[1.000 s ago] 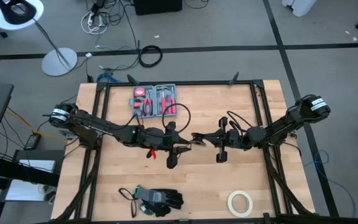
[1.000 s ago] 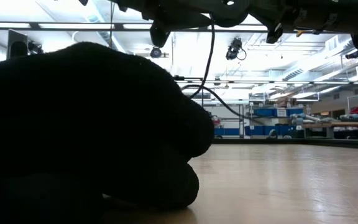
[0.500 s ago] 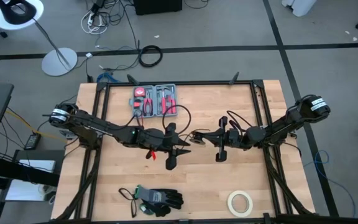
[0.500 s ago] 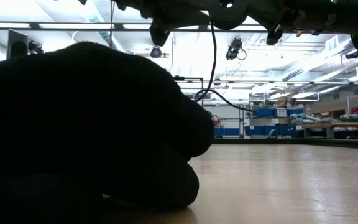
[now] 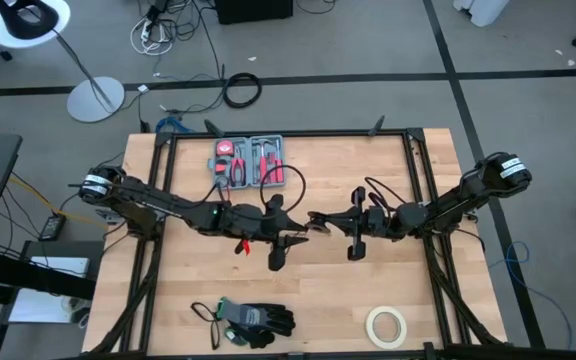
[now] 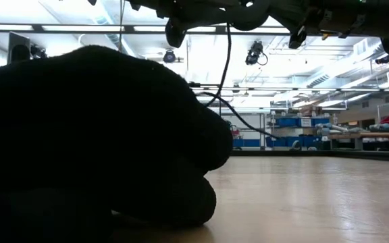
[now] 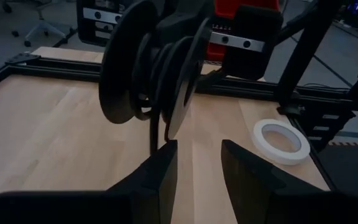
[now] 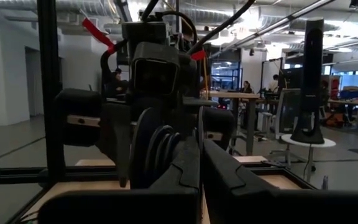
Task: Coil cords
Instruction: Coil the black wire cable into the black spool
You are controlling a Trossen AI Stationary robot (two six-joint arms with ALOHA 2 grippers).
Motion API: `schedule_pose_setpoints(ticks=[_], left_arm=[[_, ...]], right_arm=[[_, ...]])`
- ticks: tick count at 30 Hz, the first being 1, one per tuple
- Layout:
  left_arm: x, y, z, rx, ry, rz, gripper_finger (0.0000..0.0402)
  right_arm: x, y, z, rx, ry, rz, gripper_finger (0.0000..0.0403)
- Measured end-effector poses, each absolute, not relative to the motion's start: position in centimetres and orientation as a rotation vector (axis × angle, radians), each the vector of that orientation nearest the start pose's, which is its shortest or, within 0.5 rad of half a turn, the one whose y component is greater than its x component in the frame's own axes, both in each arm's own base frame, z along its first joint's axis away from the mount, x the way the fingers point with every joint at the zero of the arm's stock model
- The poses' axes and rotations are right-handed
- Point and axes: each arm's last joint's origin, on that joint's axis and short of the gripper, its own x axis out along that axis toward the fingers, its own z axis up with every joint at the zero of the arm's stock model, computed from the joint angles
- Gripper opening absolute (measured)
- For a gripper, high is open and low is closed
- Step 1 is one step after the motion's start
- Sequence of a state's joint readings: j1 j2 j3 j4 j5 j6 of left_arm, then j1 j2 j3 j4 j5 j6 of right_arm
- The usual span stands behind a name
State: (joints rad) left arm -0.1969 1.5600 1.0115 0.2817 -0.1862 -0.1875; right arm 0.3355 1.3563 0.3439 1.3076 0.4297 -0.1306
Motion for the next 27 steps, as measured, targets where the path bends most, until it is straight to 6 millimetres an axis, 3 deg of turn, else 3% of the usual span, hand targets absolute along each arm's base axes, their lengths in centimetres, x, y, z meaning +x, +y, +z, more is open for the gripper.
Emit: schedule_pose_setpoints(ticks=[27], left_arm=[[34.7, -6.0, 27.5, -0.126, 0.158, 0.064, 0.0122]], right_arm=[[22.5, 6.6, 21.3, 0.003, -0.274, -0.094, 0.0]])
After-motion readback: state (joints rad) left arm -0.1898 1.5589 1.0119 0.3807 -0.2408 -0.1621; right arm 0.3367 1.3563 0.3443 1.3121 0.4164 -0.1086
